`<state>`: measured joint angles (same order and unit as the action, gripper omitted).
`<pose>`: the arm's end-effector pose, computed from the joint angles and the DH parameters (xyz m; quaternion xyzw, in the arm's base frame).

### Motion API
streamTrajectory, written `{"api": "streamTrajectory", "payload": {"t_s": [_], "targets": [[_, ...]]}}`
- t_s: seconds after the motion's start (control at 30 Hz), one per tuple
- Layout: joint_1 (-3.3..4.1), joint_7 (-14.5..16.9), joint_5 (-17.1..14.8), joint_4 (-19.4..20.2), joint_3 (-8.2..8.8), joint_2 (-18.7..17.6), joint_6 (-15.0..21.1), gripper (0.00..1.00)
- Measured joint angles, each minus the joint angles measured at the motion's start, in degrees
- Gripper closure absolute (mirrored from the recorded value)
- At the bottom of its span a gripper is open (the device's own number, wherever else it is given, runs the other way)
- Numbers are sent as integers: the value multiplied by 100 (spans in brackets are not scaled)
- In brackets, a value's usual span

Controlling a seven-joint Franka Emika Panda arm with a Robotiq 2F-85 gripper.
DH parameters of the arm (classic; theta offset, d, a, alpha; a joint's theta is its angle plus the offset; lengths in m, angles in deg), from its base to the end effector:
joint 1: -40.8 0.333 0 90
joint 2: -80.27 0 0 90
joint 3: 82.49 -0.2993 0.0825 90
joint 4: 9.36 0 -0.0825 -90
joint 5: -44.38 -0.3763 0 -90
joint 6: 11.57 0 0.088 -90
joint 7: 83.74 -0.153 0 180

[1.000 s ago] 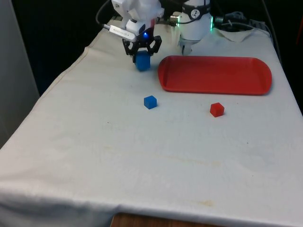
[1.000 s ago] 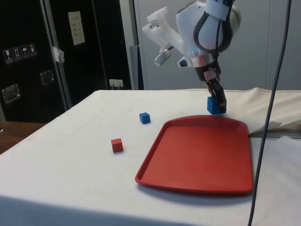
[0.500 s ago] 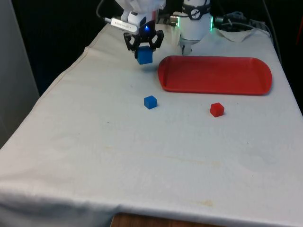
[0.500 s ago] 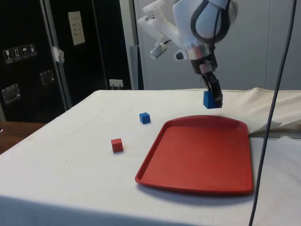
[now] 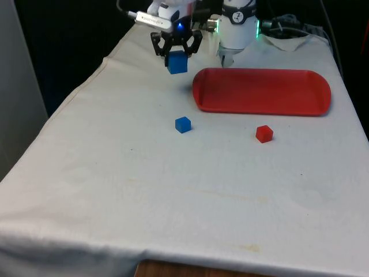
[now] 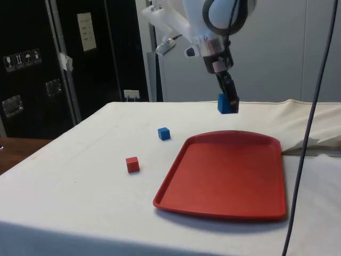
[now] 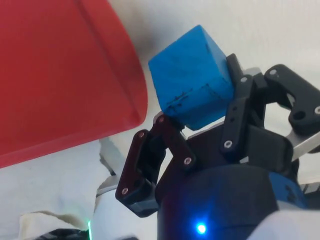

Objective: Pick up the largest block and place it onto the tray.

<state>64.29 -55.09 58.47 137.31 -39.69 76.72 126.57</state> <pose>0.3886 -0.1520 0.1809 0.9748 0.1772 -0.1278 0.0454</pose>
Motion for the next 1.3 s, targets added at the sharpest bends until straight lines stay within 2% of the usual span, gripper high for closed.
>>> {"api": "streamTrajectory", "payload": {"t_s": [0.1, 0.2, 0.8, 1.13, 1.3], "targets": [[0, -69, -52, -120, -115, -6, 0, 98], [0, -86, -63, -155, -143, -6, -11, 98], [6, -235, -332, -802, -561, -17, -57, 98], [6, -246, -344, -894, -670, 149, -258, 98], [6, -315, -252, -917, -779, 269, -390, 98]]}}
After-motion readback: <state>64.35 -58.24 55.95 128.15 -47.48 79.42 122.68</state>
